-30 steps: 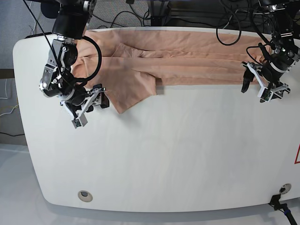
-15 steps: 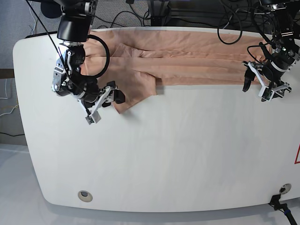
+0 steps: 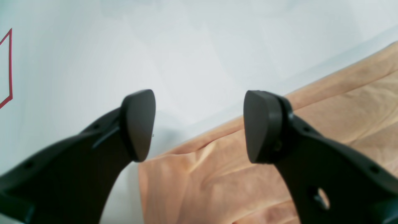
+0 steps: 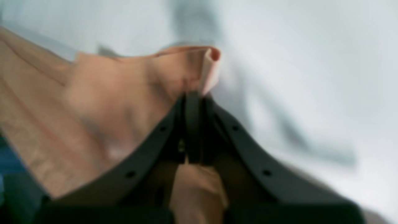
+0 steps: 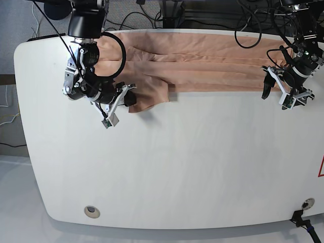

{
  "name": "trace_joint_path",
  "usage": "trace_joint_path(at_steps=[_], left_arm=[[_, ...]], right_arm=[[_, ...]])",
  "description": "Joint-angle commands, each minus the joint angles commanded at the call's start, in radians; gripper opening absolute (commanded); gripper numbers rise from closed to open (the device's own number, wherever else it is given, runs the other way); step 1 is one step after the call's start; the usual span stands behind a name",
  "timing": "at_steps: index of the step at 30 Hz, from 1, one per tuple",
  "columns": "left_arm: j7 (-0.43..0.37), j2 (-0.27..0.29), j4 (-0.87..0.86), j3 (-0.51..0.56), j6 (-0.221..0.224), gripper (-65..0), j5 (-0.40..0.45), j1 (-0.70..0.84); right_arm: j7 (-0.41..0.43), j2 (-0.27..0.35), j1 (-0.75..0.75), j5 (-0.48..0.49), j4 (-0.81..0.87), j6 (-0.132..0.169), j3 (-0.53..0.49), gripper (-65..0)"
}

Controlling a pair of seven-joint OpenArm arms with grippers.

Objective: Fold the T-shirt properly
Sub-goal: 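Grasp the sleeve flap with the right gripper and fold it over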

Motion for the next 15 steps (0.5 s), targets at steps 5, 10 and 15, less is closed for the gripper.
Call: trace_joint_path(at_steps=[5, 10, 15], left_arm=[[0.0, 0.0, 0.0, 0.018, 0.0, -24.9, 0.0, 0.0], [-0.002, 0.0, -0.015, 0.018, 0.0, -24.9, 0.0, 0.0], [-0.005, 0.0, -0.034, 0.018, 0.0, -24.9, 0.0, -0.002]], right_arm=[[-0.08, 0.009, -0.094, 0.213, 0.172, -0.023, 0.002, -65.0], [-0.117, 0.011, -0.252, 0.381, 0.253, -0.061, 0.002, -65.0], [-0.117, 0.04, -0.408, 0.474, 0.336, -0.063, -0.002, -65.0]])
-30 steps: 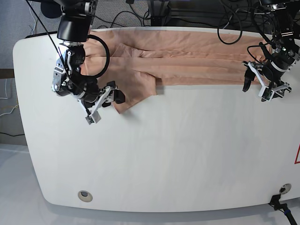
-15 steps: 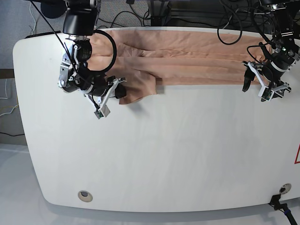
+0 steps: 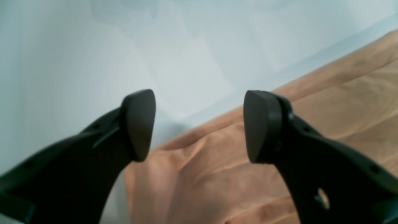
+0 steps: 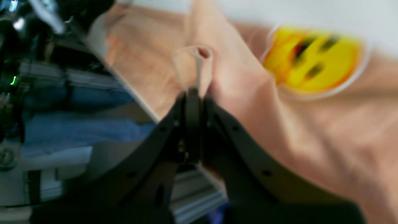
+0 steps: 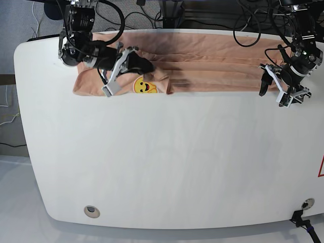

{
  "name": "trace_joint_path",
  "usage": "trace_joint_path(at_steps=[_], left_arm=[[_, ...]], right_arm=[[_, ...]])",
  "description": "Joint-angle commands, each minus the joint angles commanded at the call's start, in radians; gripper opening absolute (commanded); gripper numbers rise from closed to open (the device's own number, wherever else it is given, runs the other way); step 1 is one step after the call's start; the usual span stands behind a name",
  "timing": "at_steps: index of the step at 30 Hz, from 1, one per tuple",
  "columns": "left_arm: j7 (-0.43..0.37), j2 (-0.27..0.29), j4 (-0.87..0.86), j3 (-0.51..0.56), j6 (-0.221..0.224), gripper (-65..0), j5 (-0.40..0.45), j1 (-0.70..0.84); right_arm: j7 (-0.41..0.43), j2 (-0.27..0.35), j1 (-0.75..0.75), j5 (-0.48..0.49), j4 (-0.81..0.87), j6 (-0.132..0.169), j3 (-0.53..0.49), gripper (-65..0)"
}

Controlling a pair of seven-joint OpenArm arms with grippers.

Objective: Fold the T-shirt properly
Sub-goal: 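Grasp the sleeve flap with the right gripper and fold it over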

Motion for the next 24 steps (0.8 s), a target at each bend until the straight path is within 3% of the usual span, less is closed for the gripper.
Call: trace_joint_path(at_steps=[6, 10, 13, 21, 24], left_arm=[[0.0, 0.0, 0.0, 0.023, 0.0, -24.9, 0.0, -0.002], [0.0, 0.0, 0.0, 0.023, 0.0, -24.9, 0.0, -0.002], [0.0, 0.0, 0.0, 0.023, 0.0, -24.9, 0.0, -0.002], [0.0, 0.0, 0.0, 0.023, 0.0, -24.9, 0.0, 0.0], [0.0, 0.0, 0.002, 0.023, 0.0, -24.9, 0.0, 0.002]], right_arm=[[-0.054, 0.026, -0.058, 0.057, 0.023, 0.0, 0.0, -64.2], [-0.055, 0.048, -0.075, 0.061, 0.025, 0.0, -0.003, -40.6], [-0.075, 0.055, -0.08, 0.063, 0.034, 0.0, -0.003, -28.8], [-0.084, 0.071, -0.046, 0.051, 0.051, 0.0, 0.002, -27.2], [-0.084, 0.101, -0.041, -0.015, 0.051, 0.0, -0.002, -27.2]])
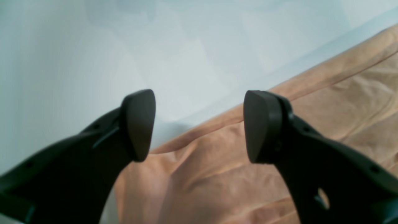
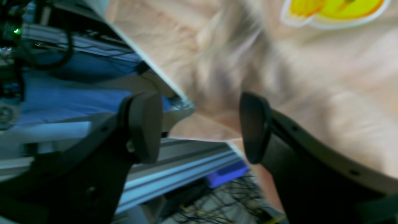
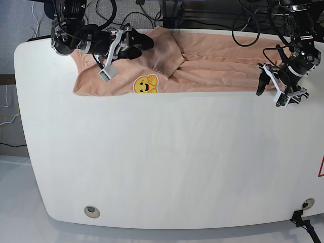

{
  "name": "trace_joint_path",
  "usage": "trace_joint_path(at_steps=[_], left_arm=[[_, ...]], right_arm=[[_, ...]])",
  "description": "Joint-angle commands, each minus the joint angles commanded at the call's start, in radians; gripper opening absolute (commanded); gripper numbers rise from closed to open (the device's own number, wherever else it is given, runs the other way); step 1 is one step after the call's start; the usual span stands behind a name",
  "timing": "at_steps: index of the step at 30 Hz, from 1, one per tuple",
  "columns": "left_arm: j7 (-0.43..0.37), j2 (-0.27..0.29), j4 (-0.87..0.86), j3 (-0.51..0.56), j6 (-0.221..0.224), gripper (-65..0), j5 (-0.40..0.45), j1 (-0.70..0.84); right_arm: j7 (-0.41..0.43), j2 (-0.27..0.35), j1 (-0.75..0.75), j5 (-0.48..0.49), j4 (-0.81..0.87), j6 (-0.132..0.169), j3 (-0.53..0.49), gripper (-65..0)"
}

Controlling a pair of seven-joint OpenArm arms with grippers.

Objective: Fold the T-shirt properly
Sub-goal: 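Grasp the sleeve flap with the right gripper and fold it over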

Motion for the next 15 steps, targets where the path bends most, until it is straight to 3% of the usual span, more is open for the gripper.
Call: trace_joint_path(at_steps=[8, 15], left_arm=[[0.0, -0.002, 0.0, -0.005, 0.0, -24.9, 0.0, 0.0], [0.0, -0.002, 0.0, -0.003, 0.0, -24.9, 0.0, 0.0]], right_arm=[[0.074, 0.014, -0.038, -0.149, -0.002, 0.006, -0.002, -27.2], [0.072, 0.012, -0.077, -0.153, -0.002, 0.006, -0.002, -27.2]])
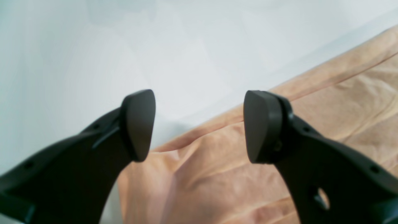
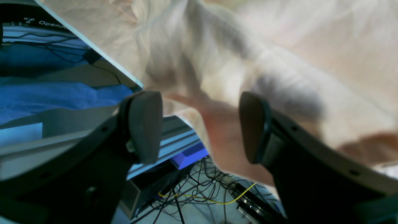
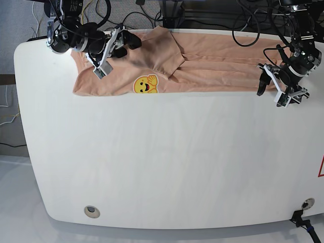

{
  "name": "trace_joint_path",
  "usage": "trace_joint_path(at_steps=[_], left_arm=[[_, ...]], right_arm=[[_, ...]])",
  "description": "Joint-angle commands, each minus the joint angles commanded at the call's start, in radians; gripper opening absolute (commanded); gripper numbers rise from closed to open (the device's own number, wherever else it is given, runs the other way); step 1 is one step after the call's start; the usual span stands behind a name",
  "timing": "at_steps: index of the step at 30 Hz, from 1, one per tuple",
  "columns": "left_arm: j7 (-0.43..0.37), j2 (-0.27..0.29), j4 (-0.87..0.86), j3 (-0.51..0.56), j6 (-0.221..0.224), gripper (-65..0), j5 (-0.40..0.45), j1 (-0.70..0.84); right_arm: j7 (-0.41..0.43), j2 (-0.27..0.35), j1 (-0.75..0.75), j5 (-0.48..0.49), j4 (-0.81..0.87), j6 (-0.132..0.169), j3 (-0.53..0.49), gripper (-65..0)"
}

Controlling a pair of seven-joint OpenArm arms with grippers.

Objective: Fold the T-shirt properly
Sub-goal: 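Grasp the sleeve flap with the right gripper and fold it over, then pinch the folded shirt with both grippers near its ends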

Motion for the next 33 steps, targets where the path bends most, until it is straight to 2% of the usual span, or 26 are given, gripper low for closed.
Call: trace_joint_path(at_steps=[7, 12, 15, 20, 22, 23, 25, 27, 28, 29, 33], left_arm=[[0.0, 0.0, 0.0, 0.0, 0.0, -24.9, 0.0, -0.002], [0.0, 0.0, 0.005, 0.0, 0.0, -24.9, 0.0, -0.003], [0.005, 0.0, 0.031, 0.0, 0.0, -24.9, 0.0, 0.0], [0.005, 0.003, 0.126, 0.002, 0.0, -25.2, -0.002, 0.08], [0.005, 0.014, 0.153, 0.002, 0.0, -30.2, -0.003, 0.11], [0.005, 0.035, 0.166, -0.003, 0.0, -34.7, -0.003, 0.121], [0.005, 0.064, 0.183, -0.006, 0.0, -46.9, -0.003, 0.158], [0.002, 0.069, 0.189, -0.005, 0.0, -59.2, -0.005, 0.198], [0.0, 0.081, 0.189, -0.003, 0.0, -63.0, -0.005, 0.212], [0.0, 0.1, 0.189, -0.003, 0.0, -64.7, -0.005, 0.222], [0.0, 0.146, 0.186, 0.0, 0.0, -65.0, -0.003, 0.258]], right_arm=[[-0.002, 0.005, -0.101, 0.021, 0.002, 0.002, -0.002, -27.2], [-0.002, 0.049, -0.103, 0.155, 0.003, -0.005, -0.002, -27.2], [-0.002, 0.071, -0.052, 0.216, 0.003, -0.006, 0.0, -27.2], [0.003, 0.068, 0.058, 0.215, -0.002, -0.006, 0.005, -27.3], [0.006, 0.063, 0.098, 0.213, -0.003, -0.006, 0.005, -28.0], [0.006, 0.054, 0.115, 0.209, -0.003, -0.006, 0.006, -30.6], [0.006, 0.046, 0.14, 0.155, -0.005, -0.006, 0.006, -41.0], [0.006, 0.035, 0.157, 0.078, -0.005, -0.006, 0.003, -55.8], [0.006, 0.017, 0.158, 0.041, -0.005, -0.006, 0.003, -63.9], [0.006, 0.006, 0.158, 0.006, -0.005, -0.006, 0.003, -65.0], [0.006, -0.017, 0.147, -0.071, -0.005, 0.002, 0.0, -65.0]])
